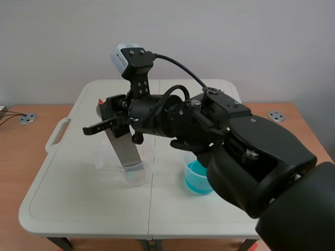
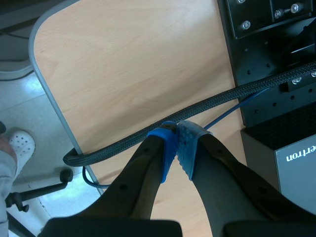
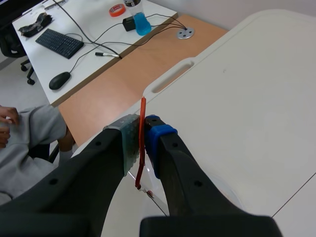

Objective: Hold the metal plate by the orange handle, dip it into the blue solution, take it out and point at it, then put the plate back in the beaker on the left.
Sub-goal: 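Put the plate into the left beaker, then return to the home posture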

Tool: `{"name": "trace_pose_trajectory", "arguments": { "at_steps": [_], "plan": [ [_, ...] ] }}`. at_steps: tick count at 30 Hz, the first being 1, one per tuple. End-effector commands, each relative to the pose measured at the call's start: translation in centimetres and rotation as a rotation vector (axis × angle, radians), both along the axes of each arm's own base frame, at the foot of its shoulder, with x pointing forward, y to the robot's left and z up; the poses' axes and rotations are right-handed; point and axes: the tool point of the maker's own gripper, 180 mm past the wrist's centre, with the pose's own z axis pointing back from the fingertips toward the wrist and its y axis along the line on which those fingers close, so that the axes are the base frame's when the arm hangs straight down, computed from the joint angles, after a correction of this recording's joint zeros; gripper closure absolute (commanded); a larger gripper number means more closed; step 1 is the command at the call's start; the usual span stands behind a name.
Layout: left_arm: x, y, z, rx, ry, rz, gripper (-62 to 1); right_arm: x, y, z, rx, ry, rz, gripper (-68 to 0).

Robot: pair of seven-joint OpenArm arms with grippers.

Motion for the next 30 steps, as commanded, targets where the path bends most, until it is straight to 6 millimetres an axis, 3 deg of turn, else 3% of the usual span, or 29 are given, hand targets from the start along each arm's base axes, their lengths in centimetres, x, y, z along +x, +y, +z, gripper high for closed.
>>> {"name": "trace_pose_trajectory", "arguments": {
  "at_steps": [1, 6, 19, 23, 30],
  "plan": [
    [-0.1, -0.1, 0.2, -0.007, -0.002, 0.005, -3.2, -0.1, 0.6, 0.9, 0.035, -0.012, -0.002, -1.1],
    [-0.1, -0.1, 0.2, -0.007, -0.002, 0.005, -3.2, -1.1, 1.1, 0.1, 0.042, 0.007, 0.006, -1.1],
    [-0.1, -0.1, 0.2, -0.007, -0.002, 0.004, -3.2, -0.8, 0.9, 0.2, 0.053, 0.004, -0.021, -1.8],
    [-0.1, -0.1, 0.2, -0.007, -0.002, 0.005, -3.2, -0.5, 0.6, 0.1, 0.046, 0.006, -0.043, -12.9],
    [-0.2, 0.1, 0.1, 0.007, 0.008, 0.011, -3.2, -0.4, 0.4, -0.3, 0.006, -0.021, -0.042, -42.6]
  ]
}}
